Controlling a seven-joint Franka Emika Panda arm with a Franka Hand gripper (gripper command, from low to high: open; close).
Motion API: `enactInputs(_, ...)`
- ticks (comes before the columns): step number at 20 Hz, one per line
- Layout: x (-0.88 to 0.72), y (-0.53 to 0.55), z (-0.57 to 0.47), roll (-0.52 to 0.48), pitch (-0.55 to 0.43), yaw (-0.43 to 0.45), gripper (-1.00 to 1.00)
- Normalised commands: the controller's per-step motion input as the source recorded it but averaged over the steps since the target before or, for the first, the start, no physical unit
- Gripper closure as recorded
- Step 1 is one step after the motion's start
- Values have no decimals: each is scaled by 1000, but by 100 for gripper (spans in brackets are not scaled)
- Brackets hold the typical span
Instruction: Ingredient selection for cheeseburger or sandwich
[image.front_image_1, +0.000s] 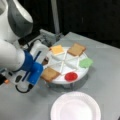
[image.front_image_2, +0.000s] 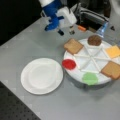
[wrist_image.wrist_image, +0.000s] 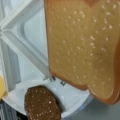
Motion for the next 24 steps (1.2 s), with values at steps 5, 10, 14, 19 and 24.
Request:
enactInputs(5, 116, -268, -241, 420, 13, -4, -100)
enactInputs(10, 152, -264, -136, 372, -10, 27, -100)
enactInputs(14, 194, -198, -47, 359, -39, 66, -100)
enactInputs(19, 232, -135, -109, 404, -68, 100, -100)
enactInputs(24, 217, -179, -189, 408, -36, 161, -100)
